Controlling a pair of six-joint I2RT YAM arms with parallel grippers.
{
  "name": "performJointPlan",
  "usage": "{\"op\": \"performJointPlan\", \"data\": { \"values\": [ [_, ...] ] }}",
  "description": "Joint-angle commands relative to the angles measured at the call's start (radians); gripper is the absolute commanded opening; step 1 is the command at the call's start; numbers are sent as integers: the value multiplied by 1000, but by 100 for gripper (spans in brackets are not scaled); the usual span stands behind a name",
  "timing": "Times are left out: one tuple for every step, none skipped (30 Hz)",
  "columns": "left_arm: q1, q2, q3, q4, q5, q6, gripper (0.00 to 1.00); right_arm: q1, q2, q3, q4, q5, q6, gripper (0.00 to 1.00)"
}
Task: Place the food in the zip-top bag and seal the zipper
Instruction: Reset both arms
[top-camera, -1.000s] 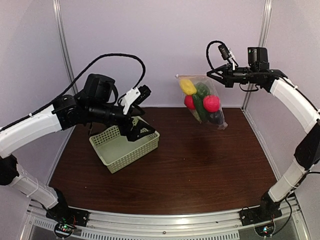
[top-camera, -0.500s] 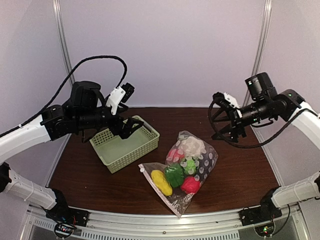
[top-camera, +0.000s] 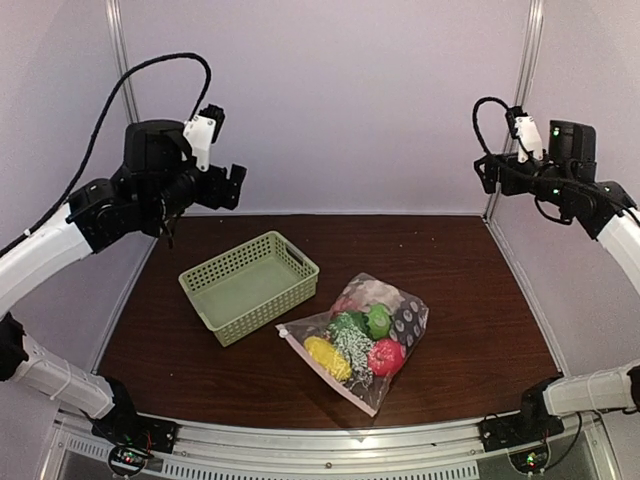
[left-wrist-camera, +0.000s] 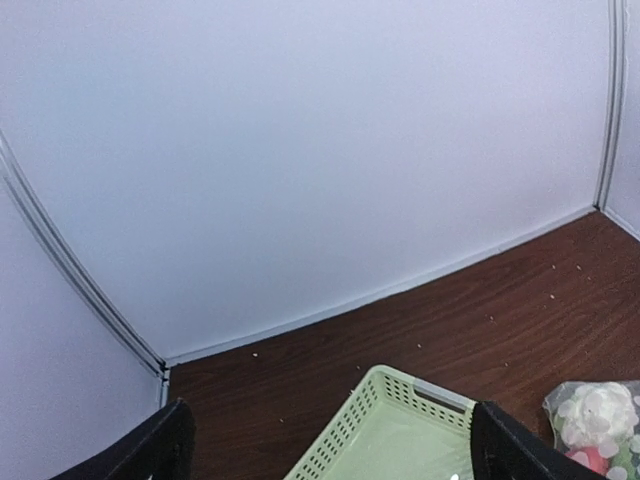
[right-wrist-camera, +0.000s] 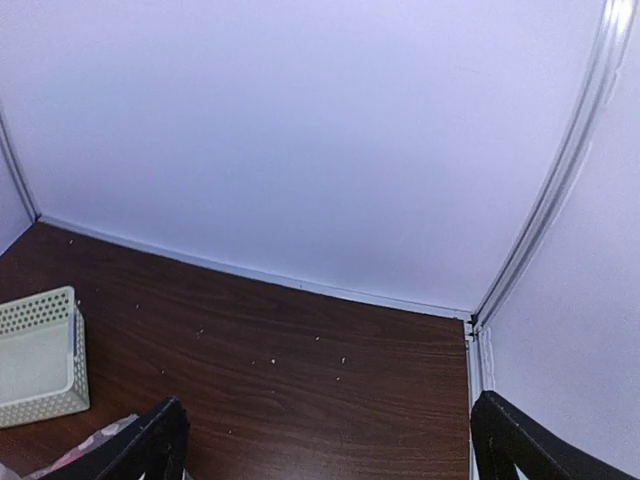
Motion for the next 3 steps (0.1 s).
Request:
{"op": "performJointPlan", "data": {
  "values": [
    [19, -7, 122, -5, -142, 80, 98, -2, -43, 95, 94, 218, 97, 99],
    [21, -17, 119, 14, -152, 108, 98, -2, -46, 99, 93, 221, 79, 99],
    [23, -32, 101, 36, -160, 117, 98, -2, -44, 98, 87, 227, 59, 100]
  ]
}}
